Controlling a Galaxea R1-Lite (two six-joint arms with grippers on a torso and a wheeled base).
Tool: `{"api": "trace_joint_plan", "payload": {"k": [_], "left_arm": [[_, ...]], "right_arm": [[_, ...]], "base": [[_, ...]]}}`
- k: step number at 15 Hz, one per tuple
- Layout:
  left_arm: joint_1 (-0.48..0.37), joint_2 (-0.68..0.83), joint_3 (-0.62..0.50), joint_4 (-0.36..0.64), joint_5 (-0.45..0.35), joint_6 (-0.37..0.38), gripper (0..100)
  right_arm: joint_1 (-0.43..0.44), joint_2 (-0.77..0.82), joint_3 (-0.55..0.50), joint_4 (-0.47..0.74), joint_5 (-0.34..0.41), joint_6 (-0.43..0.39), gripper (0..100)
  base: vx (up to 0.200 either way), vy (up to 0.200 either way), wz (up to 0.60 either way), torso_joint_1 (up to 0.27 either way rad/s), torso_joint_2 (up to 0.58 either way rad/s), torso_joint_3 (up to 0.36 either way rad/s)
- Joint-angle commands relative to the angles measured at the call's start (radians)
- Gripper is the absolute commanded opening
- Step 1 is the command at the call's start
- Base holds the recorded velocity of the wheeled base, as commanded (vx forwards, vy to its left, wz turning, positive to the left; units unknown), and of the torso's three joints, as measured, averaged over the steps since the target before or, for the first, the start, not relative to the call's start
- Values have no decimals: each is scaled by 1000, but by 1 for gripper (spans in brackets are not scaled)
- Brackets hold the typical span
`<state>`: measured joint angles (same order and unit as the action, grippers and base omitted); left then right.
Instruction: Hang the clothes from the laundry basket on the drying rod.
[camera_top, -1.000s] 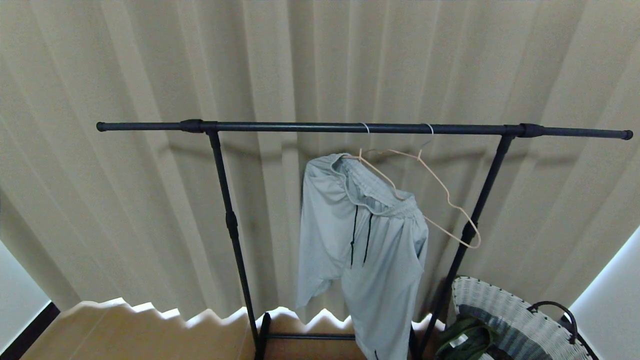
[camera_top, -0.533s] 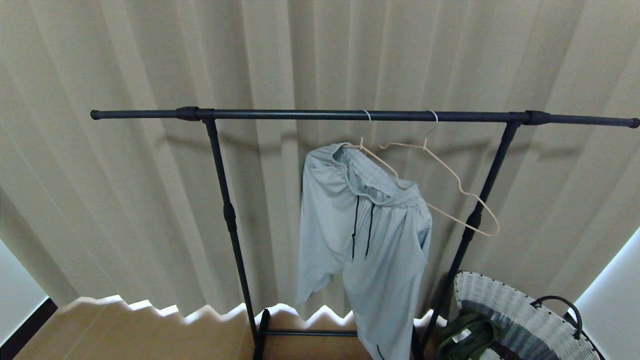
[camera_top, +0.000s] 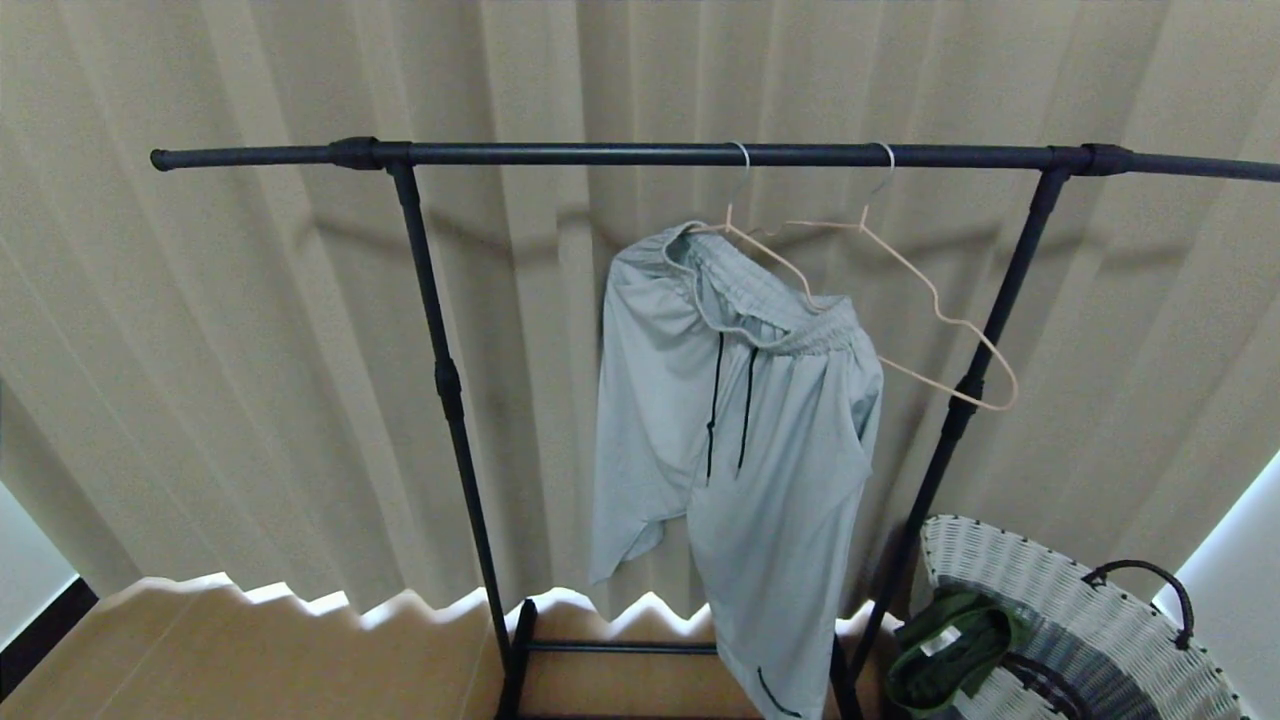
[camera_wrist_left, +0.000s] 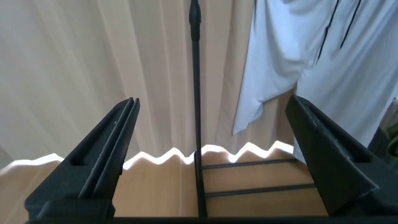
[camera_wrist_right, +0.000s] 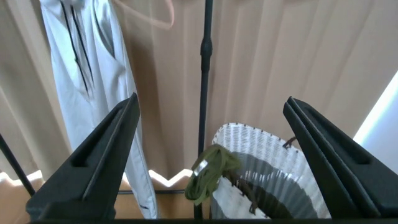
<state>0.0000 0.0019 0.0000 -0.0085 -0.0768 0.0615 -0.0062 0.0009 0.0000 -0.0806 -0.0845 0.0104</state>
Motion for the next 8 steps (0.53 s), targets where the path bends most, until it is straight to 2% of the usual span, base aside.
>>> {"api": "trace_joint_plan", "payload": {"k": [1,8], "left_arm": [[0,0,0,-1,0,0,100],[0,0,0,-1,0,0,100]], "right_arm": [[0,-1,0,-1,0,0,100],[0,-1,0,-1,0,2,100]], "base": [[0,0,0,-188,505,325],[0,0,0,-152,481,322]]}}
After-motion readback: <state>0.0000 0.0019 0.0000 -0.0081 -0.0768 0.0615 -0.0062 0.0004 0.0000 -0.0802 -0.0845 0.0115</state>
